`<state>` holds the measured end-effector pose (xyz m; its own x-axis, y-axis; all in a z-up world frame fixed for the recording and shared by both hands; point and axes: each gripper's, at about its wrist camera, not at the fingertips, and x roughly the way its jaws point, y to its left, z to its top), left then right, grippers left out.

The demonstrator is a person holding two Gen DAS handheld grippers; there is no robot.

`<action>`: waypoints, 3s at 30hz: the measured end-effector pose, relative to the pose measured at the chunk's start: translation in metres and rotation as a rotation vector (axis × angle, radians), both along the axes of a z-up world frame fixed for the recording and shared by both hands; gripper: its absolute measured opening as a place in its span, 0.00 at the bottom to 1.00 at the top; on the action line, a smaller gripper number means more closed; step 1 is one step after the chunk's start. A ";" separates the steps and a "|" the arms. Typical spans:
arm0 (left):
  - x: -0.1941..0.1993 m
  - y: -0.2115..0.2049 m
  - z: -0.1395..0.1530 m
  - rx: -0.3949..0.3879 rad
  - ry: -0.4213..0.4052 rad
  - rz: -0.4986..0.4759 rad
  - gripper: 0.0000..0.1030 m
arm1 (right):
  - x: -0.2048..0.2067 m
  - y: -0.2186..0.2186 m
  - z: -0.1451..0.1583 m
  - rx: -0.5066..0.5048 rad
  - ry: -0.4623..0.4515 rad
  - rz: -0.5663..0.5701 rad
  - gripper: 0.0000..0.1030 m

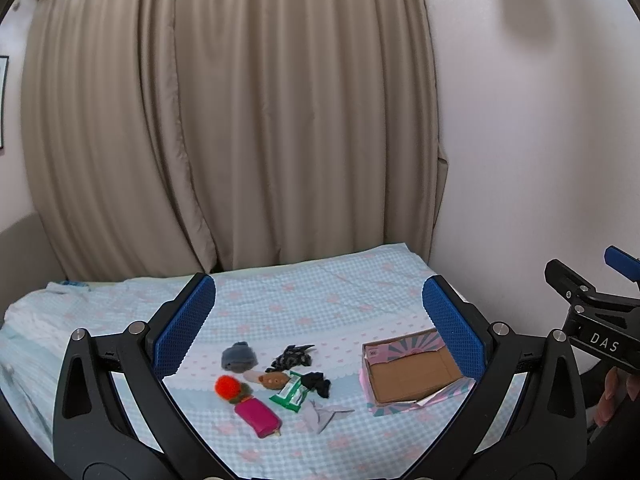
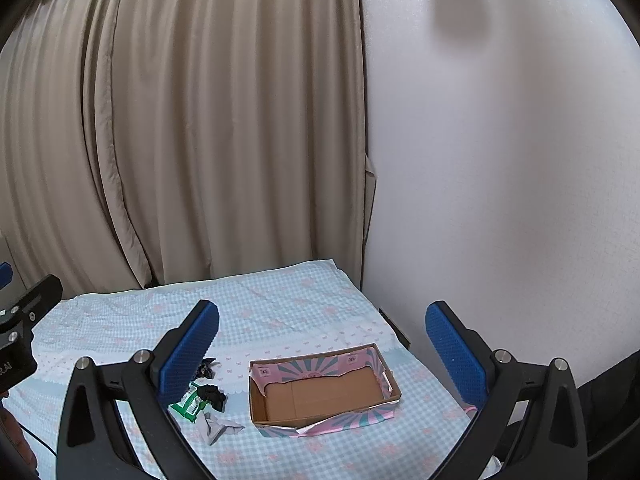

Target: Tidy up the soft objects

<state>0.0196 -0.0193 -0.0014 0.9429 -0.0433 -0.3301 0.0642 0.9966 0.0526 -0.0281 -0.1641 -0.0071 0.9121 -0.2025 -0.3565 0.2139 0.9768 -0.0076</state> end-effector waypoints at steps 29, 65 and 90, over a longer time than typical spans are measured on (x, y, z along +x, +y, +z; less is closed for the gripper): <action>0.008 0.077 -0.066 -0.082 0.180 0.178 1.00 | 0.024 0.034 -0.037 -0.018 0.010 0.140 1.00; 0.216 0.191 -0.441 -0.298 0.849 0.147 0.98 | 0.170 0.188 -0.375 0.099 0.521 0.067 1.00; 0.233 0.191 -0.488 -0.235 0.817 0.141 0.57 | 0.237 0.207 -0.470 0.065 0.596 0.227 0.31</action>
